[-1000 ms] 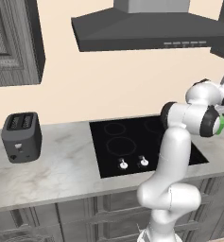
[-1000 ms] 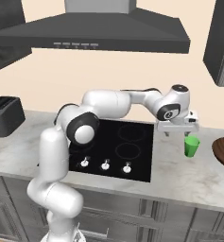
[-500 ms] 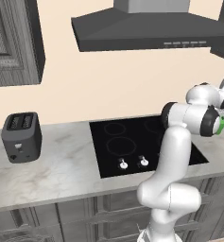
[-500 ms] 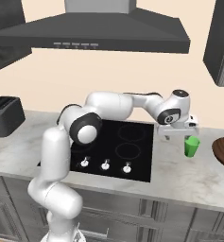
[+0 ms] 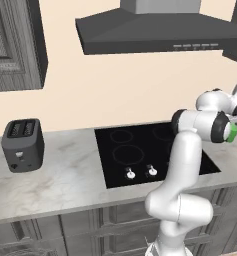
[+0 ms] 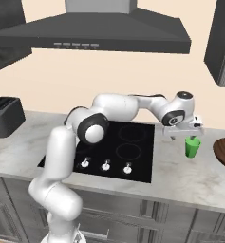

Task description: Pick the cup and bowl from the counter and place them on the counter next to the sink.

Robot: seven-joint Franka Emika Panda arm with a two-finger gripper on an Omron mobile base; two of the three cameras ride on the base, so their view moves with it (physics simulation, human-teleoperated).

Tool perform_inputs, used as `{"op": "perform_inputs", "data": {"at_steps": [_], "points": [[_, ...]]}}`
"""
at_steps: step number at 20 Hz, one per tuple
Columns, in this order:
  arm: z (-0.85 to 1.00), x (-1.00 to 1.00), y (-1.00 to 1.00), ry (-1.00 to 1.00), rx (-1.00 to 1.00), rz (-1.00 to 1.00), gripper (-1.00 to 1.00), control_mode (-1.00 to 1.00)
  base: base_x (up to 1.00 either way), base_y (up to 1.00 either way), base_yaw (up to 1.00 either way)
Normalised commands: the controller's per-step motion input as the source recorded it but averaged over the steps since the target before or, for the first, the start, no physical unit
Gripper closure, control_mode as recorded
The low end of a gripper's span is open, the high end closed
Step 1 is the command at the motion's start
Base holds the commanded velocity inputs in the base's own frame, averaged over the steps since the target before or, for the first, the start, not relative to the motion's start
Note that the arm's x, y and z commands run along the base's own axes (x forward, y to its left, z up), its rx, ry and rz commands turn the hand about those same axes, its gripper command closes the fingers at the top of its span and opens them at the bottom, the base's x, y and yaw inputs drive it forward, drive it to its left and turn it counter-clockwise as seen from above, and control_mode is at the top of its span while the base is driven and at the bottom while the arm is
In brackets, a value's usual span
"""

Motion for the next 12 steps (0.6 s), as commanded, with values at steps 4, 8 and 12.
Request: {"op": "perform_inputs", "data": {"at_steps": [4, 8, 12], "points": [[0.0, 0.3, -0.16, 0.0, 0.0, 0.0, -1.0, -1.0, 0.0, 0.0, 0.0], [0.0, 0.07, -0.16, 0.0, 0.01, 0.0, -1.0, -1.0, 0.0, 0.0, 0.0], [-0.01, 0.09, -0.09, 0.0, 0.0, 0.0, -1.0, -1.0, 0.0, 0.0, 0.0]]}}
